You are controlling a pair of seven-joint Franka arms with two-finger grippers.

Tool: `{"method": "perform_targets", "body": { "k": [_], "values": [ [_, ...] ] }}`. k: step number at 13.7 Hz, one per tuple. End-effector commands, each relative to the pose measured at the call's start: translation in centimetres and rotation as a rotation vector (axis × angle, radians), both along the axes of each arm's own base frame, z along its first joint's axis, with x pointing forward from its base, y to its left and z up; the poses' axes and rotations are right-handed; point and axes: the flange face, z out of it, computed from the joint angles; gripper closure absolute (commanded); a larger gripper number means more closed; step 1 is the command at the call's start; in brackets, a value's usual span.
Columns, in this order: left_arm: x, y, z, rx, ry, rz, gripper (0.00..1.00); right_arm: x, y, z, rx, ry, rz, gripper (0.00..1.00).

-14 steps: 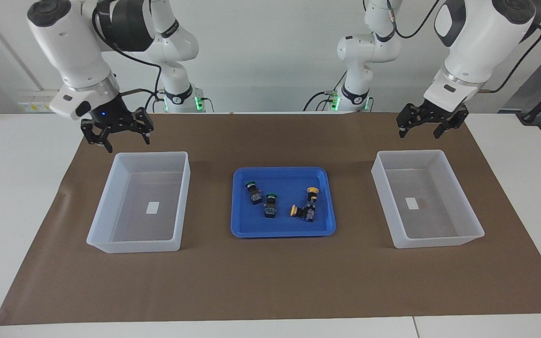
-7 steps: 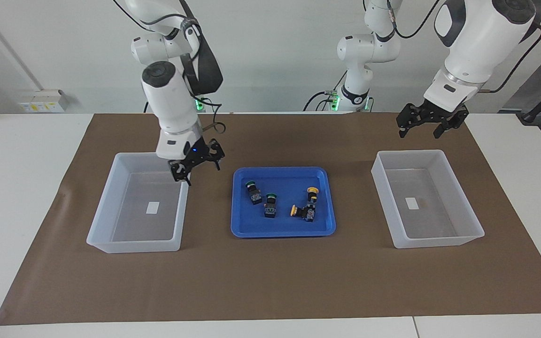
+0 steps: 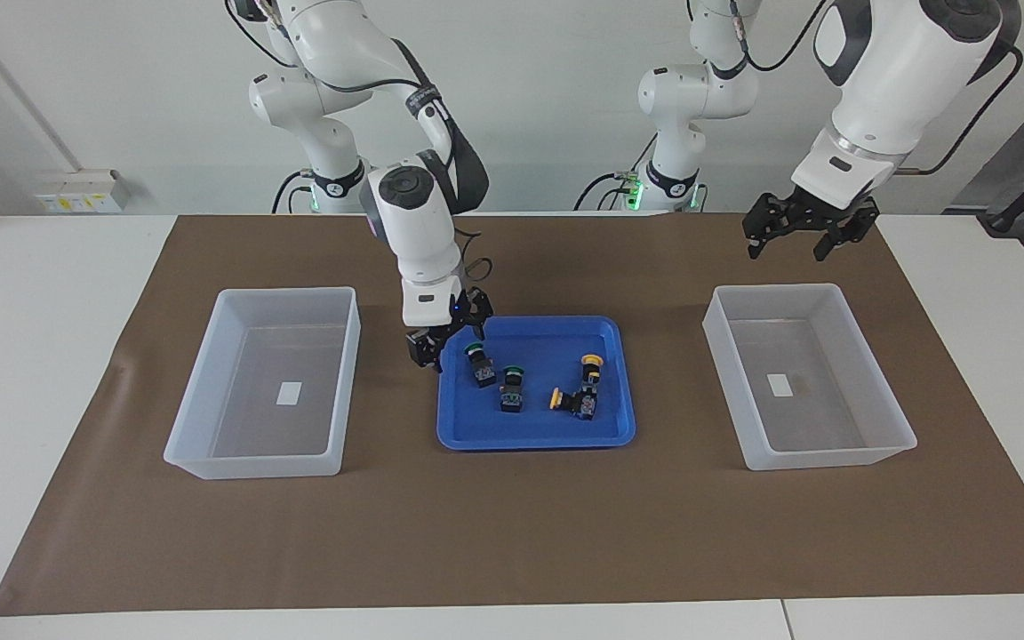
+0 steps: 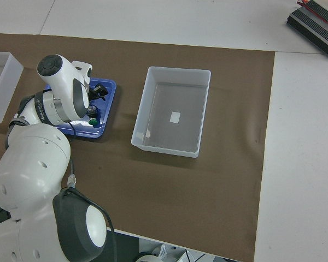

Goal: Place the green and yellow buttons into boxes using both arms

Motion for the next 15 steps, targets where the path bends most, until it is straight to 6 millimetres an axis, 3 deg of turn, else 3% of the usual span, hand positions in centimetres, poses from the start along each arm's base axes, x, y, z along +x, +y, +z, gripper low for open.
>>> {"method": "perform_targets", "body": {
  "k": [1, 3, 5, 8, 9, 11, 12, 13, 14, 15],
  "values": [
    [-2.9, -3.1, -2.9, -0.021, -0.076, -0.055, 0.00, -0.9, -0.1, -2.0, 0.019, -0.034, 0.012, 0.00],
    [-4.5, -6.1, -5.3, -0.027, -0.098, -0.111, 0.00, -1.2, 0.8, -3.7, 0.023, -0.048, 0.017, 0.00],
    [-4.9, -9.0, -7.4, -0.050, -0.111, -0.147, 0.00, -1.6, 1.8, -4.4, 0.022, -0.040, 0.023, 0.00],
    [-4.2, -14.0, -13.3, -0.096, -0.163, -0.082, 0.00, -1.5, 1.9, -5.3, 0.023, -0.049, 0.023, 0.20],
    [-3.4, -14.8, -15.0, -0.113, -0.188, -0.046, 0.00, -1.3, 2.0, -5.8, 0.029, -0.062, 0.020, 0.23],
    [-2.4, -15.2, -16.5, -0.133, -0.226, -0.031, 0.00, -1.3, 2.0, -6.7, 0.022, -0.057, 0.031, 0.31],
    [-2.3, -15.2, -17.0, -0.134, -0.227, -0.032, 0.00, -1.2, 1.8, -6.9, 0.020, -0.055, 0.031, 0.52],
    [-2.2, -15.2, -17.4, -0.135, -0.230, -0.032, 0.00, -1.2, 1.9, -6.7, 0.023, -0.056, 0.024, 0.81],
    [-2.0, -15.3, -18.2, -0.135, -0.230, -0.031, 0.00, -1.2, 2.1, -6.7, 0.024, -0.053, 0.015, 1.00],
    [-1.7, -15.5, -19.6, -0.136, -0.227, -0.031, 0.00, -1.1, 2.1, -6.6, 0.024, -0.049, 0.008, 1.00]
  ]
}}
